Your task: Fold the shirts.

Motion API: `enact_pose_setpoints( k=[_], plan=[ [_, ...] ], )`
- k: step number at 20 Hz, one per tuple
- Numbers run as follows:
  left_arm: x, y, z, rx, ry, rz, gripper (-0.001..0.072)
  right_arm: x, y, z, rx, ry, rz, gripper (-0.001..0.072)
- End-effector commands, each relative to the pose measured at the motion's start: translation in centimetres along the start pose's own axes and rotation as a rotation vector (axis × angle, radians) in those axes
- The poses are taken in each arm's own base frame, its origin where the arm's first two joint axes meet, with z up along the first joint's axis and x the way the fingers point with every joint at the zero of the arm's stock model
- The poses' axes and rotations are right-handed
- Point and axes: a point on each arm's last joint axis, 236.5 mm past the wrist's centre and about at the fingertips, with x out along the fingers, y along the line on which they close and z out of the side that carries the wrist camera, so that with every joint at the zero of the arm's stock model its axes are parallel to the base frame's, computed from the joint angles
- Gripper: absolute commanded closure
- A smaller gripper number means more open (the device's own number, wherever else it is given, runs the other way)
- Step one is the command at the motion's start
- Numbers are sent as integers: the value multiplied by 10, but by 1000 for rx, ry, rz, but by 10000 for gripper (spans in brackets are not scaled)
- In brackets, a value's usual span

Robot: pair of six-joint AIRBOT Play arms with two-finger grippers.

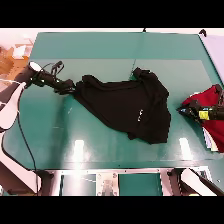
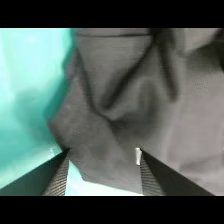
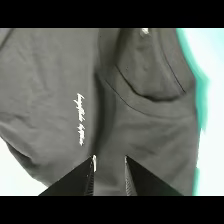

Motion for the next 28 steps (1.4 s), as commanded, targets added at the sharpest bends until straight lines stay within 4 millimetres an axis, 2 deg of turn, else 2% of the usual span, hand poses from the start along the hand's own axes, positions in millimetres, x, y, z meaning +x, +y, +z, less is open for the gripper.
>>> enact_pose_setpoints(
  k=[1,2,4,7,8,9,10,11,12,14,15,19,22,24,26,28],
  plan=[
    [-28,8,-1,-8,37,7,215,-4,-32,-15,84,38,-105,436],
    [-30,16,-5,-32,41,7,215,-2,-45,-24,130,57,-142,422],
    [-17,29,-10,-71,29,18,215,8,-57,-35,173,68,-151,422],
    [15,25,-6,-84,-12,0,215,23,-64,-58,239,121,-145,419],
    [24,21,-1,-86,-28,-15,216,27,-67,-68,255,143,-145,402],
    [31,14,5,-92,-52,-39,245,31,-69,-77,269,163,-143,312],
    [35,11,12,-97,-79,-48,429,35,-72,-84,282,179,-143,260],
    [36,9,16,-90,-96,-41,608,38,-74,-88,291,181,-146,260],
    [35,8,18,-94,-99,-43,682,42,-76,-91,303,178,-144,260],
    [27,2,9,-87,-46,-59,683,48,-74,-98,330,185,-121,260],
    [20,2,-3,-92,3,-50,683,50,-73,-100,338,186,-113,260],
    [-15,24,-58,-143,210,84,683,57,-77,-111,343,204,-122,265],
    [-25,19,-85,-200,285,78,683,64,-86,-117,369,187,-141,294],
    [-24,17,-102,-235,329,72,683,69,-90,-119,367,181,-142,447],
    [-24,16,-119,-251,355,72,683,73,-79,-113,343,164,-84,681],
    [-28,13,-132,-256,368,78,683,72,-58,-98,300,130,5,696]
  ],
)
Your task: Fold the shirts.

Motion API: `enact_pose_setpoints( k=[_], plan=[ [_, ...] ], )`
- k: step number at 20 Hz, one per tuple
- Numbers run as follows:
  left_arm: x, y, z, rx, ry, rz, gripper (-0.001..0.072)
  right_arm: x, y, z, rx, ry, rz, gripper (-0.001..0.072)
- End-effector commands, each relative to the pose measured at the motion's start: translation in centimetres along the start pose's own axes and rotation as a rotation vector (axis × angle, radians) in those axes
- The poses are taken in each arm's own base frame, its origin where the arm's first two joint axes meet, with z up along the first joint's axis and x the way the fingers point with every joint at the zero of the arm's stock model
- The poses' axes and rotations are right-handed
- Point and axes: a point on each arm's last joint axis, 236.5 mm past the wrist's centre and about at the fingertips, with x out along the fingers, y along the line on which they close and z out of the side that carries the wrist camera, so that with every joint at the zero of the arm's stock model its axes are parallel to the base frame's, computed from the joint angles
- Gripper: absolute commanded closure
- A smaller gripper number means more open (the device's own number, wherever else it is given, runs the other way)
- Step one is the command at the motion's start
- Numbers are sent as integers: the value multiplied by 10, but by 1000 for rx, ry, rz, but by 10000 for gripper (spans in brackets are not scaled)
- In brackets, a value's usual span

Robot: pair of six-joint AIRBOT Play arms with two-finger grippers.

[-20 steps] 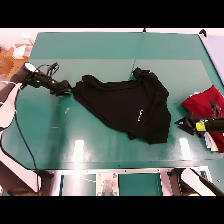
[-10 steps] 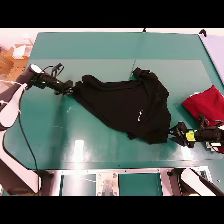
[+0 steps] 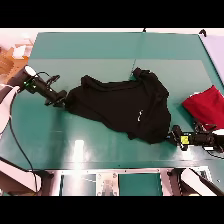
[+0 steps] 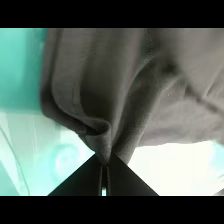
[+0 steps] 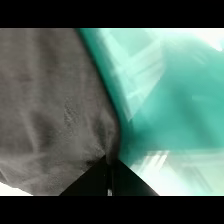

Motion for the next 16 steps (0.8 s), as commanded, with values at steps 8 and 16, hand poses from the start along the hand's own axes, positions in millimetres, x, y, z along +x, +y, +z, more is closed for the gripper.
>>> enact_pose_setpoints(
  k=[8,16],
  plan=[
    [-167,-93,-37,243,-464,68,683,-239,286,34,-566,-408,742,696],
    [-517,-300,-259,730,-1738,42,683,-512,437,-131,-1226,-1184,857,696]
  ],
)
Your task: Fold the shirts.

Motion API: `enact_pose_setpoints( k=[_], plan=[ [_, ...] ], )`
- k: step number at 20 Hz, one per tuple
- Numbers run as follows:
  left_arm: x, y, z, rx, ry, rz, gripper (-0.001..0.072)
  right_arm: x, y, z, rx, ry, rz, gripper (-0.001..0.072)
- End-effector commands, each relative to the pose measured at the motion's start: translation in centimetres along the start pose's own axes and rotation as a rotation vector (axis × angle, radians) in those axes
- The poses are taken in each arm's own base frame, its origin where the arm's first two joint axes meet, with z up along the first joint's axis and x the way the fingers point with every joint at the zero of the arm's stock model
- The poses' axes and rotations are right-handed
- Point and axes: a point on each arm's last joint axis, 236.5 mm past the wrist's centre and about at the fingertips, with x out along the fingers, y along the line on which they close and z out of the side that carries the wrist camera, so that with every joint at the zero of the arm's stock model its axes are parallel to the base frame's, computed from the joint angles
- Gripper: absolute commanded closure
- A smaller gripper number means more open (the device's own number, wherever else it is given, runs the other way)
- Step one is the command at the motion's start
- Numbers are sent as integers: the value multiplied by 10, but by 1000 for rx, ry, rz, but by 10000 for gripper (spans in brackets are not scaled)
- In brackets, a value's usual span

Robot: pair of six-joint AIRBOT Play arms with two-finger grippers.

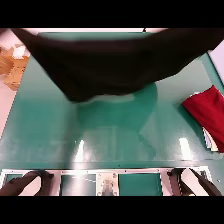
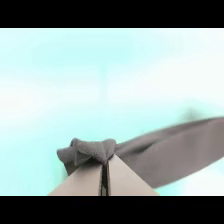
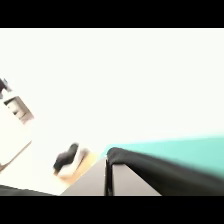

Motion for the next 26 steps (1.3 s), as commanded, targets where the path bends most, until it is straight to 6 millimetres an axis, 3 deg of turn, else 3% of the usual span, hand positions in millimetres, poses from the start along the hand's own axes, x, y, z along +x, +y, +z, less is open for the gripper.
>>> enact_pose_setpoints(
  k=[1,2,4,7,10,13,15,18,21,22,24,26],
  plan=[
    [-150,-71,109,165,-492,-1,683,-26,112,71,-280,-207,79,696],
    [-173,-82,118,189,-550,-1,683,-31,126,76,-338,-230,72,696],
    [-194,-89,122,209,-599,8,683,-41,140,86,-426,-281,17,696],
    [-181,-79,110,207,-530,35,682,-46,128,88,-492,-285,-91,696],
    [-133,-50,85,157,-405,63,683,-35,88,74,-429,-210,-135,696],
    [-46,-5,32,103,-186,75,682,-15,2,38,-233,-107,-187,696],
    [22,22,-14,39,-43,42,682,8,-68,-9,-91,-16,-213,696],
    [131,50,-100,-89,127,-85,682,50,-171,-121,135,144,-272,695],
    [221,90,-197,-236,302,-111,682,77,-263,-239,315,295,-390,695],
    [243,101,-226,-287,348,-109,682,84,-287,-271,360,347,-413,695],
    [278,125,-279,-374,418,-77,682,95,-324,-318,456,414,-441,695],
    [302,142,-315,-422,461,-51,682,107,-354,-344,534,433,-452,696]
  ],
)
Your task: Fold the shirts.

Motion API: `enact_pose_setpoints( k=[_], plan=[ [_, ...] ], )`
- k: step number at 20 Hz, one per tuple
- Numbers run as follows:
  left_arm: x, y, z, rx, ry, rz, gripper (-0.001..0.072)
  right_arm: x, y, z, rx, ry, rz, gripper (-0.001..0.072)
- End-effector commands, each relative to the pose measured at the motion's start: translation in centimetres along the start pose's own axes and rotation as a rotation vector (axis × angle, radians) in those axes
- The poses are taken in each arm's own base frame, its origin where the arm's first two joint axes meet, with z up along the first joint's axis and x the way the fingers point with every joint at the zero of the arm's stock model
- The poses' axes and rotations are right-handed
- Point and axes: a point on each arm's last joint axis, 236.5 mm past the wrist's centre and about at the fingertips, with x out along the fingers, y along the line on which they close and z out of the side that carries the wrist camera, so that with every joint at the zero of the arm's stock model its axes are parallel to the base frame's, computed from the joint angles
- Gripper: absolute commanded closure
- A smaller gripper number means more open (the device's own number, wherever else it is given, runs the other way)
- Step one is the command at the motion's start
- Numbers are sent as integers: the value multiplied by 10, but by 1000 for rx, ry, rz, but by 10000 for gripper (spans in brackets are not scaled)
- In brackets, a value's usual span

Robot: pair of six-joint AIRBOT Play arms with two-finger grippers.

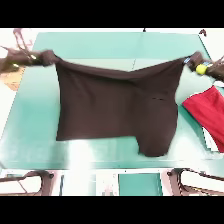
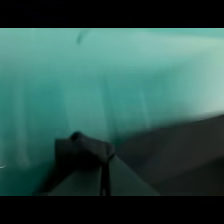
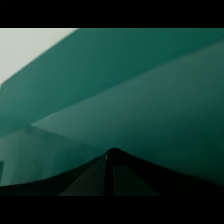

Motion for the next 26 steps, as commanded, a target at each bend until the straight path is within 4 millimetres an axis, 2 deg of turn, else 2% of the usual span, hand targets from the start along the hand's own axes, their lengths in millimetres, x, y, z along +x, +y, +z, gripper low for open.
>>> enact_pose_setpoints(
  k=[1,3,6,9,11,12,15,19,21,26],
  plan=[
    [69,55,-40,-124,69,24,683,62,-63,-31,128,88,-41,696],
    [81,68,-34,-130,47,45,683,77,-72,-22,157,83,-36,696],
    [82,71,-11,-115,-10,58,683,88,-67,2,141,56,-11,696],
    [77,61,7,-94,-32,37,683,84,-52,24,104,29,22,696],
    [76,52,-3,-80,23,6,683,74,-49,23,84,72,47,696],
    [75,50,-14,-60,73,1,683,67,-53,19,88,105,54,697],
    [68,57,-56,-13,251,30,682,37,-82,-1,117,234,17,697],
    [53,70,-96,10,431,85,683,3,-113,-40,113,422,-47,697],
    [50,73,-103,16,463,96,683,-2,-121,-59,119,486,-65,697],
    [52,77,-105,-11,462,108,683,1,-133,-101,176,551,-72,697]
  ],
)
